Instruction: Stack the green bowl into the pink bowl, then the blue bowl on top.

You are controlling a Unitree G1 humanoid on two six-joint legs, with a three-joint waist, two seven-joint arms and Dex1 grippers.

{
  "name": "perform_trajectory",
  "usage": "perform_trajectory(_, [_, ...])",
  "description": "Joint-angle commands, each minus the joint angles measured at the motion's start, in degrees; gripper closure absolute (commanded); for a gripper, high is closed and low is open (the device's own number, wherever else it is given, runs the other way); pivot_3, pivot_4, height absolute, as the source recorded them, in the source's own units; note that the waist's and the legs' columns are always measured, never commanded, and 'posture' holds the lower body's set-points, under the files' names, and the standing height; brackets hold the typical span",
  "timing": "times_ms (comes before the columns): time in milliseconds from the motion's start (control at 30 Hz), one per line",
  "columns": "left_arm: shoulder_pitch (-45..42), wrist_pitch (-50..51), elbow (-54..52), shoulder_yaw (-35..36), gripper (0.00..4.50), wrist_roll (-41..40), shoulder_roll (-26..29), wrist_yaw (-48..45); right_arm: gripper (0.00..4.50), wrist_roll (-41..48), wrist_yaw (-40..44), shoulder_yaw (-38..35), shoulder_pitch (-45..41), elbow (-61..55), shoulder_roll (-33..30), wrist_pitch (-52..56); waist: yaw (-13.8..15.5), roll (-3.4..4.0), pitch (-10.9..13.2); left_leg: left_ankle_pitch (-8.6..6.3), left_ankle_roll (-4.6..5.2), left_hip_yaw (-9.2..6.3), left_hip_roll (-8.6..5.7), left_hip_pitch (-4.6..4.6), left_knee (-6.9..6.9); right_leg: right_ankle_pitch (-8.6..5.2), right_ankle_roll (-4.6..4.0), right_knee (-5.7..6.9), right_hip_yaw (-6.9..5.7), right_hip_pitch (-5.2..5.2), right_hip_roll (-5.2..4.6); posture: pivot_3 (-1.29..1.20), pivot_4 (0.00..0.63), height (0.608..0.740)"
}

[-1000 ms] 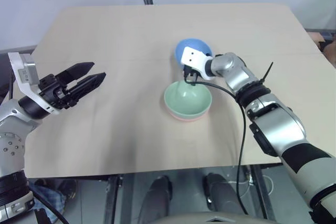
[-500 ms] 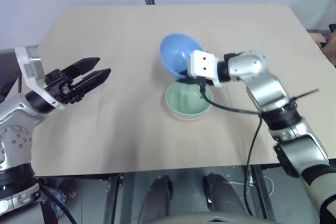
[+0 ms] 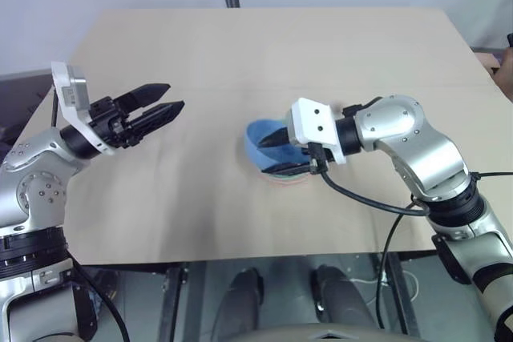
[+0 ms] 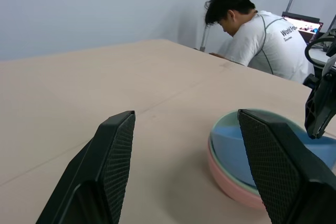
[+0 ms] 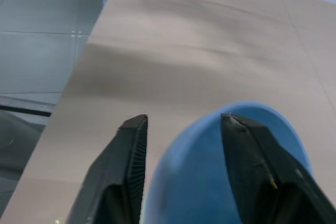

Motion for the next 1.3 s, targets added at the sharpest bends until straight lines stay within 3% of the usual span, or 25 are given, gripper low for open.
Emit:
perform_trajectory(33, [-0.5, -1.0, -0.8, 0.4, 1.19, 0.0, 0.0, -0.5, 2.47, 1.7, -0.5, -2.6, -1.4, -2.0, -2.0, 0.5, 0.1, -0.01, 0.0, 0.00, 0.00, 0.00, 0.00, 0.00, 0.00, 0.00, 0.00, -0.01, 0.00, 0.00, -0.01, 0.00, 0.150, 0.740])
perform_trajectory(433, [7.0, -1.8, -7.0, 0.2, 1.19, 4.4, -0.2, 5.1, 2.47, 20.3, -3.8, -25.8, 8.1, -1.4, -7.8, 8.8, 0.2, -0.02, 0.0, -0.01, 0.01, 0.00, 0.00, 0.00, -0.02, 0.00, 0.00, -0.05, 0.01, 0.03, -0.03, 0.00, 0.150, 0.740])
perform_trajectory(700, [13.6, -1.5, -14.2, 0.9, 1.19, 4.9, -1.2, 8.5, 2.47, 23.5, 1.8, -40.2, 23.9, 3.3, -13.8, -5.6, 1.0, -0.02, 0.0, -0.03, 0.04, 0.05, -0.01, 0.00, -0.01, 0.00, 0.01, -0.07, 0.02, 0.06, -0.04, 0.00, 0.150, 0.740])
perform_trajectory(1033, [15.3, -1.9, -16.6, 0.4, 1.19, 2.8, -1.5, 6.5, 2.47, 19.9, 6.9, -42.5, 39.0, 9.6, -18.3, -20.6, 1.5, -0.02, 0.0, -0.03, 0.05, 0.14, 0.02, 0.11, 0.03, -0.01, 0.01, -0.05, 0.09, 0.15, 0.00, 0.00, 0.150, 0.740])
perform_trajectory(1300, [15.4, -3.3, -16.6, 0.4, 1.19, 3.5, -1.4, 5.0, 2.47, 19.9, 6.7, -41.6, 40.9, 10.6, -18.7, -24.1, 1.4, -0.02, 0.0, -0.03, 0.05, 0.13, 0.02, 0.24, 0.06, -0.01, 0.02, -0.06, 0.09, 0.30, 0.01, 0.00, 0.150, 0.740])
